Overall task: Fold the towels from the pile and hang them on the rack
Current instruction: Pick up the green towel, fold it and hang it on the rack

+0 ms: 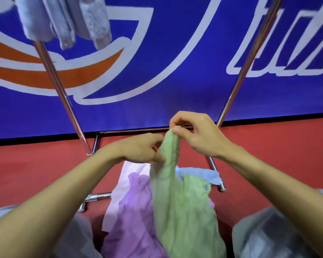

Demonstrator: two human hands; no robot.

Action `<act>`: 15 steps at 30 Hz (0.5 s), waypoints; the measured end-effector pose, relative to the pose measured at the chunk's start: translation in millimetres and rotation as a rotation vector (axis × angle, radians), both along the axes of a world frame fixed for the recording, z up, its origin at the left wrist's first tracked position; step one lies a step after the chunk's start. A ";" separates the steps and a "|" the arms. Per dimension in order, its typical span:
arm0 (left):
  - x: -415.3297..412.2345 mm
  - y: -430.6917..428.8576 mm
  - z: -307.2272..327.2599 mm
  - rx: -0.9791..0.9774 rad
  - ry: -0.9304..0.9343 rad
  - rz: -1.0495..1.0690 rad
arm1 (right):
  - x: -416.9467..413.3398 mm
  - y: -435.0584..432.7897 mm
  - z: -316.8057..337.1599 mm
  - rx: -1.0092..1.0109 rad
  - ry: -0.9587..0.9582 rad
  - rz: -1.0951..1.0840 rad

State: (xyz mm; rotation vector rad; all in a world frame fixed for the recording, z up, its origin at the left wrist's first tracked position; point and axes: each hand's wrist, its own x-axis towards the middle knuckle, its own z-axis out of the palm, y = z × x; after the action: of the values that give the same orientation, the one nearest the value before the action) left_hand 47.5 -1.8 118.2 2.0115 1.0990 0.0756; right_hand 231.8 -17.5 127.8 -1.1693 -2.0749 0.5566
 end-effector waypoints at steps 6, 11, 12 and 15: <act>17.1 6.6 -1.0 0.036 -0.127 0.022 | 18.0 4.4 0.9 0.103 0.057 -0.109; 25.4 18.7 5.1 0.252 -0.185 0.213 | 32.9 14.2 8.9 0.035 0.016 -0.161; 26.1 20.0 7.6 0.281 -0.222 0.252 | 35.8 14.5 9.6 0.028 -0.001 -0.146; 22.2 24.4 9.6 0.300 -0.323 0.348 | 45.4 9.6 5.4 0.035 -0.058 -0.110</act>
State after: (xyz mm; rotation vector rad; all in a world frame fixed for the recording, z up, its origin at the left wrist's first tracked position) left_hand 69.7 22.7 127.8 1.9487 1.2661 0.7591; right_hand 277.2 -7.9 133.2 -1.2843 -2.0454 0.4376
